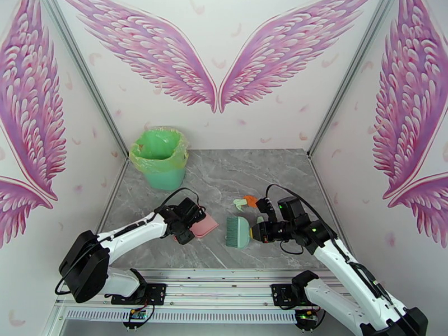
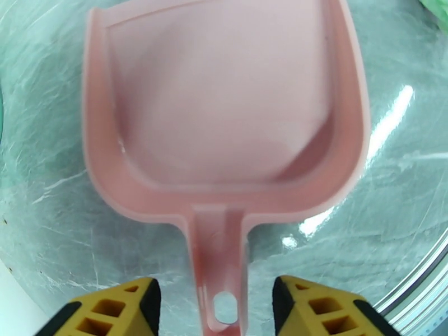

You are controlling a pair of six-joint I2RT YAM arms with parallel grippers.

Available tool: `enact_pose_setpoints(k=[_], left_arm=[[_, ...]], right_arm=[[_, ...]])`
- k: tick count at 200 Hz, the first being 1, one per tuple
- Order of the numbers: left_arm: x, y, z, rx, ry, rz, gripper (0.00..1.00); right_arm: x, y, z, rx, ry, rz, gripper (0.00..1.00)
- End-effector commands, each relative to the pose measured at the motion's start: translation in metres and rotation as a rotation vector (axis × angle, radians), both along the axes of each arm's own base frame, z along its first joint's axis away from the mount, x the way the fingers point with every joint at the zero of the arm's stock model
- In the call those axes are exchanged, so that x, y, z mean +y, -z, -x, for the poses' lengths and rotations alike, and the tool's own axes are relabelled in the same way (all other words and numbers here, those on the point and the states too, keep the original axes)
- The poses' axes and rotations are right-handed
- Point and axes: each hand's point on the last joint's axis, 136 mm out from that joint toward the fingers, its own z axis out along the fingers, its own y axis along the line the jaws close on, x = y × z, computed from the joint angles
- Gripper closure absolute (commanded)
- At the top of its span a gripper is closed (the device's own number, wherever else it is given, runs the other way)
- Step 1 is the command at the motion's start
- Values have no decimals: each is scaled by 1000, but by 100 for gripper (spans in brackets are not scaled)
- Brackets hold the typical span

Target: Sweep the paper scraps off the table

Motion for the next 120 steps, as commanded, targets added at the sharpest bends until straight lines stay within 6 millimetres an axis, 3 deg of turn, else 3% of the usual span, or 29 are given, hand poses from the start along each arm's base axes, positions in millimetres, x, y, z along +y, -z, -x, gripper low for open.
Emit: enact_pose_setpoints(k=[1,26,52,75,120], left_arm=[[-6,1,2,-1,14,51,25],[-8,3,7,-1,33,83,25],[4,8,6,-37,32,58,18],[7,16,9,7,40,45,20],[16,8,-1,42,-18,131,23]], right_arm=[[3,-5,1,-27,-10,-25,100],[3,-6,1,-37,-12,-29,100],[5,-8,2,-38,-22,-39,100],[6,-10,3,-42,-35,-53,100],[10,-14,7,-44,-63,-82,100]])
